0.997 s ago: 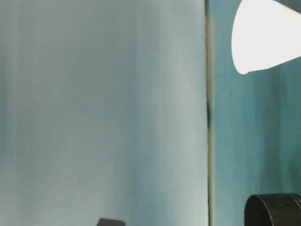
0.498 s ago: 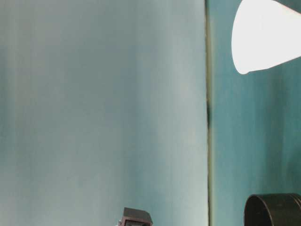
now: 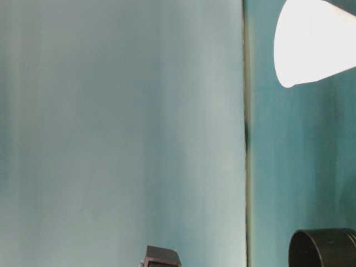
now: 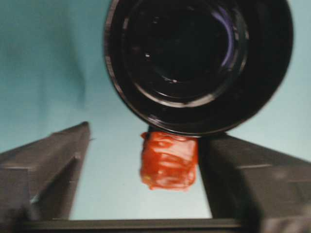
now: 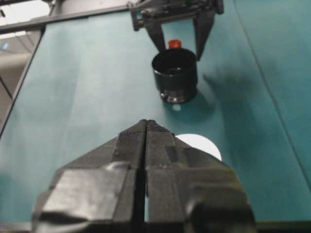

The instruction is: Put the paper cup into the moved red handle cup holder.

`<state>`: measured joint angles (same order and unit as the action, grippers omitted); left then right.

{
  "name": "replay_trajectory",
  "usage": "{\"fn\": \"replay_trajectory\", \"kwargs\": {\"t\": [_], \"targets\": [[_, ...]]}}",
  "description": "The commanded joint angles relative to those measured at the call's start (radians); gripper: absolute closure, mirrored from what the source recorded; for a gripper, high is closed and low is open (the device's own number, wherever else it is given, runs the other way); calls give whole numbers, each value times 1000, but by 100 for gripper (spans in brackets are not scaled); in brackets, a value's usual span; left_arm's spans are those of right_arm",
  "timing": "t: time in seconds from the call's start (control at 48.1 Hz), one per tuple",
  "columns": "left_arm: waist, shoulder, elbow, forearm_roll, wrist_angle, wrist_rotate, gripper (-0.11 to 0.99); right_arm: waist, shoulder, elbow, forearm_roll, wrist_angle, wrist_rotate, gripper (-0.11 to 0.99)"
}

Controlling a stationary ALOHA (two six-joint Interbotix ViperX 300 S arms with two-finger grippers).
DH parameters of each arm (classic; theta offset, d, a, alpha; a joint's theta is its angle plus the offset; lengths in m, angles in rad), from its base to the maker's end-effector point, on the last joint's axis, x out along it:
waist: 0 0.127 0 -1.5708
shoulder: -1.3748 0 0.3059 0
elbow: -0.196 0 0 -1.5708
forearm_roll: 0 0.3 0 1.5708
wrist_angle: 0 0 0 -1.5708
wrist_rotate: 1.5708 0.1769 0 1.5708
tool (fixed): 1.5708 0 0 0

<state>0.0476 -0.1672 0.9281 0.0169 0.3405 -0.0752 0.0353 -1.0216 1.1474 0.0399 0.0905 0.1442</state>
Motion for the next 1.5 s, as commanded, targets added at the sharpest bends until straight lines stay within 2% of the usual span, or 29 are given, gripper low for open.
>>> {"fn": "replay_trajectory", "kwargs": {"t": [0.0,0.104,0.145,0.27,0.457,0.665,0.789,0.872,0.997,1.08,1.225,1.475], "targets": [[-18,-3,-14,2,0,3,23,-2,8,-23,-2,-5,6,99],[-41,-3,-14,2,2,26,54,-2,8,-21,0,-3,6,99],[-48,-2,-15,2,2,37,59,-2,6,-23,-2,-3,6,99],[-49,-2,-17,2,8,48,59,-2,8,-21,-2,-3,6,99],[-49,-2,-28,2,9,48,59,-2,8,-21,-2,0,6,99],[-38,-26,-55,2,23,41,59,-2,8,-20,-2,0,6,99],[-28,-86,-110,2,97,40,59,-2,8,-21,-2,0,6,99],[-25,-130,-166,0,190,43,59,-2,6,-20,-2,2,6,99],[-23,-196,-264,0,376,51,59,-2,6,-20,-2,3,6,99],[-18,-222,-305,2,451,55,59,-2,8,-20,-2,5,5,99],[-15,-244,-325,2,494,57,59,-2,6,-20,-3,6,5,99],[-12,-195,-373,5,479,61,59,-2,2,-21,-2,5,6,99]]}}
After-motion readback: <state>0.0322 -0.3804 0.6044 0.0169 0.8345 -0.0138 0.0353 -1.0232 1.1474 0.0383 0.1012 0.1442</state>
